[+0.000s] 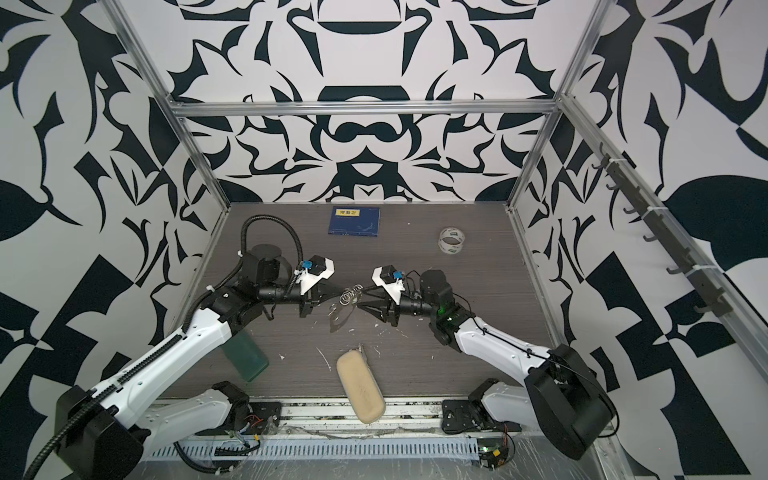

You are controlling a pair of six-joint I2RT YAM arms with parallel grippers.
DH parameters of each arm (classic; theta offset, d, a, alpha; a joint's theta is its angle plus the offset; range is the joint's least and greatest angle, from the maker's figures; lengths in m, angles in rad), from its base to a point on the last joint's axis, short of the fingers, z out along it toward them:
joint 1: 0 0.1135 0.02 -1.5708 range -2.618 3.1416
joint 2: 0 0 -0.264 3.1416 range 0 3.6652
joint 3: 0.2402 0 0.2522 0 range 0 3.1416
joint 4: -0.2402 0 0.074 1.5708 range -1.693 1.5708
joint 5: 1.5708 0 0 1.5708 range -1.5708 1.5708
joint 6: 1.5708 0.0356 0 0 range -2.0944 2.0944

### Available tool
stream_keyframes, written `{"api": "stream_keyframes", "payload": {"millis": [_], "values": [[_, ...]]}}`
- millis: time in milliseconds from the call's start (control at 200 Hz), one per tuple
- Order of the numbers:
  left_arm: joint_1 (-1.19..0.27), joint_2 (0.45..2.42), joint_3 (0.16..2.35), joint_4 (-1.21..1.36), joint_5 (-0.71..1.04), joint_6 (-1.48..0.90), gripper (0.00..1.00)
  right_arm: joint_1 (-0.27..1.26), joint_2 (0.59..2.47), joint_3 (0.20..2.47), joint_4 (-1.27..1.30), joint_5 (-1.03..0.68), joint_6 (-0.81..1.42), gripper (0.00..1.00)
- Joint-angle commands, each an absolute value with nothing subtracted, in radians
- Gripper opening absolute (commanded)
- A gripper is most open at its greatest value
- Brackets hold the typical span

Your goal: Remove the keys from the keyring

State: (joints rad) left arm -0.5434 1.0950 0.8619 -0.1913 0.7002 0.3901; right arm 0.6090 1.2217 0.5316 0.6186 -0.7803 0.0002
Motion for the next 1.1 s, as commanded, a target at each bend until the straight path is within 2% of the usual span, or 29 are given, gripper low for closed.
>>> {"api": "stream_keyframes", "payload": {"millis": [0, 255, 415, 465, 580, 640, 910, 1100], "values": [[-0.541, 1.088, 0.894, -0.179, 0.722, 0.387, 0.00, 0.624, 1.240, 0.563, 0.693, -0.808, 0.017, 0.44], [-0.541, 1.083, 0.894, -0.175, 0.724, 0.379, 0.00, 0.647, 1.309, 0.611, 0.724, -0.822, 0.024, 0.43], [-0.541, 1.066, 0.893, -0.184, 0.716, 0.381, 0.00, 0.649, 1.328, 0.635, 0.735, -0.831, 0.025, 0.38], [-0.541, 1.063, 0.892, -0.186, 0.711, 0.381, 0.00, 0.649, 1.325, 0.637, 0.734, -0.831, 0.023, 0.31], [-0.540, 1.054, 0.890, -0.199, 0.695, 0.389, 0.00, 0.649, 1.302, 0.635, 0.693, -0.819, 0.003, 0.07], [-0.538, 1.052, 0.887, -0.201, 0.690, 0.391, 0.00, 0.648, 1.273, 0.632, 0.634, -0.806, -0.033, 0.00], [-0.522, 1.055, 0.890, -0.218, 0.684, 0.417, 0.00, 0.637, 1.125, 0.666, 0.272, -0.730, -0.222, 0.00], [-0.520, 1.064, 0.890, -0.216, 0.683, 0.430, 0.00, 0.631, 1.103, 0.750, 0.058, -0.668, -0.331, 0.00]]}}
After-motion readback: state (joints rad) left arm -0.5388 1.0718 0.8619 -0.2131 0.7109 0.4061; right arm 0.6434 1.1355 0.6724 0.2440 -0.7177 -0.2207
